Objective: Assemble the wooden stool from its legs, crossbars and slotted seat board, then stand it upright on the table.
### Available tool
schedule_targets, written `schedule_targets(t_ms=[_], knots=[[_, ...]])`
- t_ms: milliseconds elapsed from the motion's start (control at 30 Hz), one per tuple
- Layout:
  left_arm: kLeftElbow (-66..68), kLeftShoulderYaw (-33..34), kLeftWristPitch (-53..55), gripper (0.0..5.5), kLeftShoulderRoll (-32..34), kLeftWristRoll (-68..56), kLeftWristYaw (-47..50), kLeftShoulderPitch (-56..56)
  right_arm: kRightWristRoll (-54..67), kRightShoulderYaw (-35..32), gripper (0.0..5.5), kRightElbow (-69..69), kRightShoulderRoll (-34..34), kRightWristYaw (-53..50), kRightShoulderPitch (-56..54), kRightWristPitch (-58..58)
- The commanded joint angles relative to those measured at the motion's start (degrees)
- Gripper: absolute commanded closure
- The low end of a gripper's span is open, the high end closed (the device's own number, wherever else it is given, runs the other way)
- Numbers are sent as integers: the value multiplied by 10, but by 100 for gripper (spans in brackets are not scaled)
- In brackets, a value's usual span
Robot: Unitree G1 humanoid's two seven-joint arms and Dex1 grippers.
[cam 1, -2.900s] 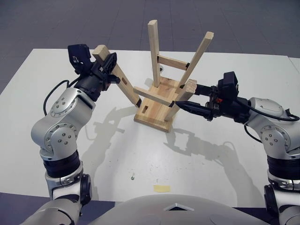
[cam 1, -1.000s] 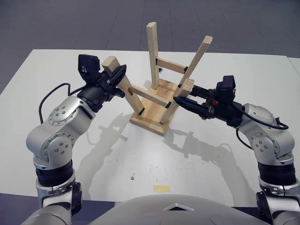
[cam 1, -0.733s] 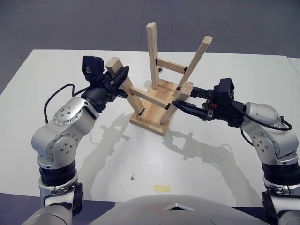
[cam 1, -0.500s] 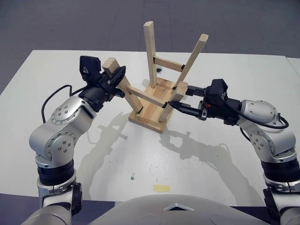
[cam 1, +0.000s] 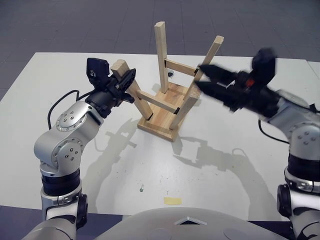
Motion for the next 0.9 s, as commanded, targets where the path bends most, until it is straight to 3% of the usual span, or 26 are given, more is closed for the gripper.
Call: schedule_targets(t_ms=[33,267,467,700,900], knots=[[35,-43,5,446,43,59,-39,27,37,-24,122,45,15,-55,-73,8],[40,-83,-45,442,52,63,-126,11,-151,156,10,70,40,75,-88,-27],[63,-110,-54,442,55,89,-141,17,-280,208,10,201,96,142,-122,-109],[55,-125,-63,440,50,96,-136,36,-326,229,10,212,119,182,-95,-106],[46,-121,-60,439,52,90,-131,42,-514,350,10,382,139,175,-65,-196]])
